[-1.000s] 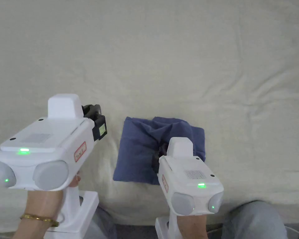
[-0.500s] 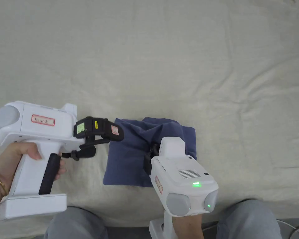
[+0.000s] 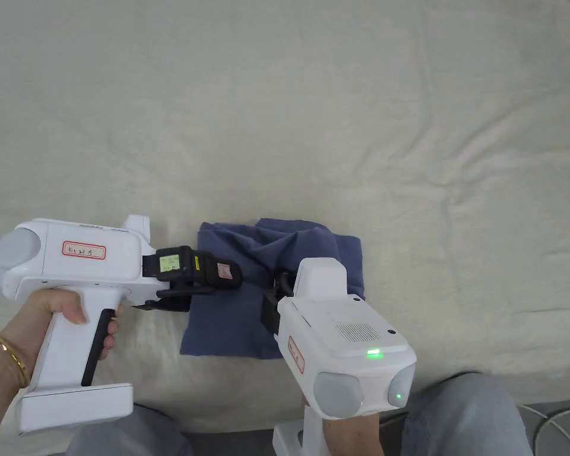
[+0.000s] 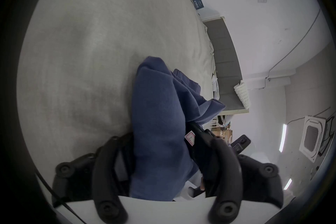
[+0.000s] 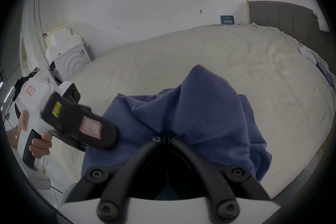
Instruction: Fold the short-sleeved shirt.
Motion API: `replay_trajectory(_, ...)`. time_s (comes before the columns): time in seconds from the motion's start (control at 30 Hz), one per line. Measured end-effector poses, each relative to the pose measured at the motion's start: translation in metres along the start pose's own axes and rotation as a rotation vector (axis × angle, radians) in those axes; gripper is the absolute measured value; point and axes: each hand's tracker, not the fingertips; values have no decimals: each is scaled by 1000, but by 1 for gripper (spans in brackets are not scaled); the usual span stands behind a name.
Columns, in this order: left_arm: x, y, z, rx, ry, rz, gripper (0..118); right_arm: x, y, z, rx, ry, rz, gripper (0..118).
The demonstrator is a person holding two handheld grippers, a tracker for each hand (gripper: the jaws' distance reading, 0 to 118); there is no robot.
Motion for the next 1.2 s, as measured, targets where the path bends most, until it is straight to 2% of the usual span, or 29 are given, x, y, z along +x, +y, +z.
replay_trajectory(0.03,5,-2,-4,2,88,-40,35,0,0,0,0,0,-1,0)
replay_trajectory(0.07,10,-4,-7,0,140,-83,31,0,0,-1,-4,0,1,0)
replay_trajectory(0.1,15,-7,-5,21,113,-89,27,0,0,-2,-8,-4,2,0)
replay_trajectory(0.2,35,-11,-10,35,241,-67,22,-1,3,-3,-15,-2,10,0)
replay_trajectory(0.33,67,-11,-14,38,390,-76,21,2,27,4,-78,21,20,0)
replay_trajectory(0.4,79,-10,-7,48,391,-91,20,7,47,30,10,43,29,0)
replay_trajectory(0.5,87,-7,12,70,387,-86,20,16,84,76,148,65,107,0)
replay_trajectory(0.6,90,-1,39,122,482,-94,20,25,120,110,262,17,211,0)
replay_trajectory(0.7,83,9,82,161,549,-58,20,39,145,132,321,-2,229,0)
replay_trajectory(0.87,52,35,157,198,784,-26,20,58,159,143,344,-43,201,0)
replay_trajectory(1.07,6,65,237,268,1071,38,20,72,157,136,333,-119,120,0)
replay_trajectory(1.2,-36,91,267,229,1284,22,20,71,159,123,311,-168,123,0)
